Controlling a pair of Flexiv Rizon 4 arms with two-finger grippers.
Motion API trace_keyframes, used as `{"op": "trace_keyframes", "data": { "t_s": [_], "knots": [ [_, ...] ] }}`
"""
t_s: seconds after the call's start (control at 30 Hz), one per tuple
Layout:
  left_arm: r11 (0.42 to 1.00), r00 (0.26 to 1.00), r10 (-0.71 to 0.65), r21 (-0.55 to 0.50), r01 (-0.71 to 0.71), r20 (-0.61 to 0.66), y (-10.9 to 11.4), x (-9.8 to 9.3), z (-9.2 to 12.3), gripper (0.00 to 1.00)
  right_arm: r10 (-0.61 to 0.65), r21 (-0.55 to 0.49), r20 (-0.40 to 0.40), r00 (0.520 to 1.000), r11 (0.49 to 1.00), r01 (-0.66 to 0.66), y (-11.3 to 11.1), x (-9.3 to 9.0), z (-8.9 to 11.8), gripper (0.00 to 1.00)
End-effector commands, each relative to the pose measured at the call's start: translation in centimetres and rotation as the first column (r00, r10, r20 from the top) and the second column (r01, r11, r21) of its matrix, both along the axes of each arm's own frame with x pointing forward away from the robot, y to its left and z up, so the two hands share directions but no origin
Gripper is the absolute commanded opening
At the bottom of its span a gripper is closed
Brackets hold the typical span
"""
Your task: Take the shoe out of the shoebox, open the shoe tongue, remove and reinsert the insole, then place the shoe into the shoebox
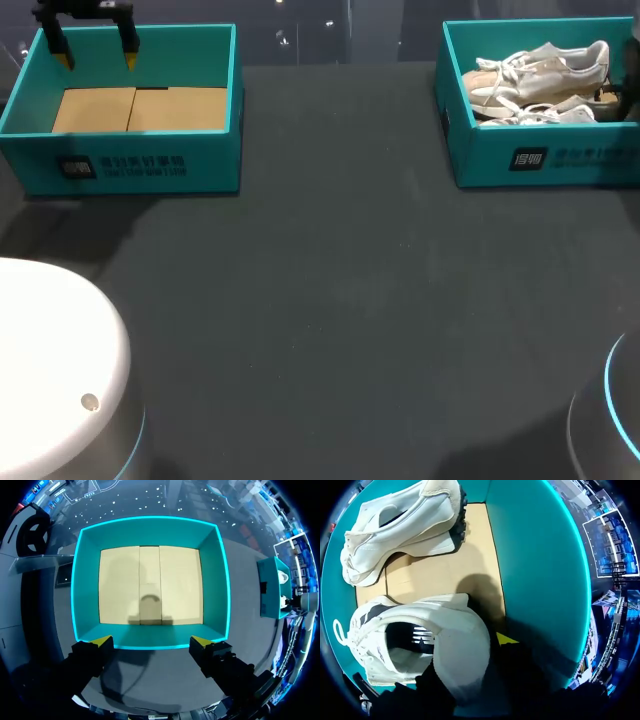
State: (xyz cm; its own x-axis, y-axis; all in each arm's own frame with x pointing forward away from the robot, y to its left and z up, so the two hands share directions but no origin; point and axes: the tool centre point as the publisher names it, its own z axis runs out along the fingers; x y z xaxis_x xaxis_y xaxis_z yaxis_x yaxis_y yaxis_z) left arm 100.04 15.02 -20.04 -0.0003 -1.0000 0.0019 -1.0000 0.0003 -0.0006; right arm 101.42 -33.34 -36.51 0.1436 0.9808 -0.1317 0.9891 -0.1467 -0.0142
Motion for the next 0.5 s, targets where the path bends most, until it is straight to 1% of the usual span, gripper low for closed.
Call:
{"op": "trace_keyframes", "data": {
  "t_s": [0.03,0.33,0.5],
  "knots": [
    [1.000,1.000,0.000,0.001,0.000,0.000,0.0,0.0,0.0,1.00,-0.003,-0.006,-0.002,1.000,1.000,0.003,0.3,0.1,0.2,0.00],
    [1.000,1.000,0.000,0.001,0.000,0.000,0.0,0.0,0.0,1.00,-0.028,-0.014,0.001,1.000,1.000,0.028,-0.2,0.1,1.2,0.00],
    [1.000,1.000,0.000,0.001,0.000,0.000,0.0,0.0,0.0,1.00,-0.051,-0.010,-0.007,0.999,0.999,0.051,-0.6,0.4,2.2,0.00]
  ]
}}
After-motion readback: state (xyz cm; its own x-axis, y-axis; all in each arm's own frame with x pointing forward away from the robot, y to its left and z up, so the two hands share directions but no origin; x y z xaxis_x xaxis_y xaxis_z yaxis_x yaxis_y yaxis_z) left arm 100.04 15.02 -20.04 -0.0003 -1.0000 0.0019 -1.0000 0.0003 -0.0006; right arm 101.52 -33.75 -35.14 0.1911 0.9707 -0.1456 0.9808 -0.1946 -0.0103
